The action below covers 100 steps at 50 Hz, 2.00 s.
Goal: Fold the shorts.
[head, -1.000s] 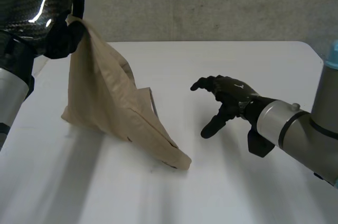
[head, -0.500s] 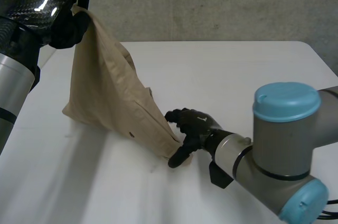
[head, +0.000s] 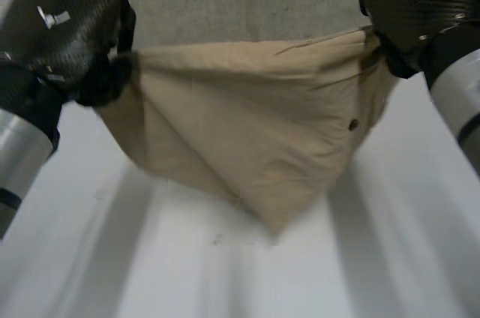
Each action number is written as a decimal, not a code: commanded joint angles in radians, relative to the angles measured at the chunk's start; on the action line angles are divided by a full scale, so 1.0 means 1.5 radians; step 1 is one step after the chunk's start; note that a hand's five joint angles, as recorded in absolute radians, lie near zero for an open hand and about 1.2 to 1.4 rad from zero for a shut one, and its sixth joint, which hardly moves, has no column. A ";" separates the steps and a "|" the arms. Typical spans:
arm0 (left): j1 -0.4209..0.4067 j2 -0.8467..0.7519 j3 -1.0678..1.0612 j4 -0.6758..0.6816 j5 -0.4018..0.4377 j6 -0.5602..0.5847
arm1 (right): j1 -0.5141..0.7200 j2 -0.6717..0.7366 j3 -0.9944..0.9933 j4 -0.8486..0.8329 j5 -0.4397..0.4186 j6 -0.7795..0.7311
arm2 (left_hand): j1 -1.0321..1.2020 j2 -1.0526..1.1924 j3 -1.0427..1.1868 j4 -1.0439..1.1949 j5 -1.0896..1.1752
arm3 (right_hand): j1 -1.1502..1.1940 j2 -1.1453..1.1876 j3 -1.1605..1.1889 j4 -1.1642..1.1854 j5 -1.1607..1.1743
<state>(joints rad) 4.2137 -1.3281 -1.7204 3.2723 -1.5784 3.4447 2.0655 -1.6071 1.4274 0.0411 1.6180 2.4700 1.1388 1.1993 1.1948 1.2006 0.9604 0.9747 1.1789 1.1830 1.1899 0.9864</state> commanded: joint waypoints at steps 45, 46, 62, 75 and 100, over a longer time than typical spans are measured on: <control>-0.022 -0.267 -0.004 0.238 -0.135 0.071 | 0.007 0.248 0.003 -0.205 -0.030 0.020 | 0.172 0.131 0.134 0.130 0.174 | 0.281 0.145 0.142 0.138 0.157; -0.023 -0.276 -0.018 0.238 -0.134 0.070 | 0.006 0.259 0.012 -0.205 -0.029 0.025 | 0.172 0.131 0.134 0.130 0.174 | 0.281 0.145 0.142 0.138 0.157; -0.056 -0.308 -0.073 0.061 -0.140 0.068 | -0.001 0.318 0.039 -0.038 -0.024 0.052 | 0.172 0.131 0.134 0.130 0.174 | 0.281 0.145 0.142 0.138 0.157; -0.085 0.017 -0.067 -0.346 -0.088 0.091 | -0.017 0.052 0.187 0.367 -0.061 -0.144 | 0.172 0.131 0.134 0.130 0.174 | 0.281 0.145 0.142 0.138 0.157; -0.063 -0.353 0.156 0.012 0.032 0.152 | -0.116 0.188 0.113 0.175 -0.061 -0.079 | 0.172 0.131 0.134 0.130 0.174 | 0.281 0.145 0.142 0.138 0.157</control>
<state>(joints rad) 4.1300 -1.5972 -1.6857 3.1078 -1.5126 3.6216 1.8783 -1.4343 1.6698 0.4612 1.3976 2.2802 1.1388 1.2003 1.1958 1.2046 0.9759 0.9747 1.1790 1.1889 1.1917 0.9898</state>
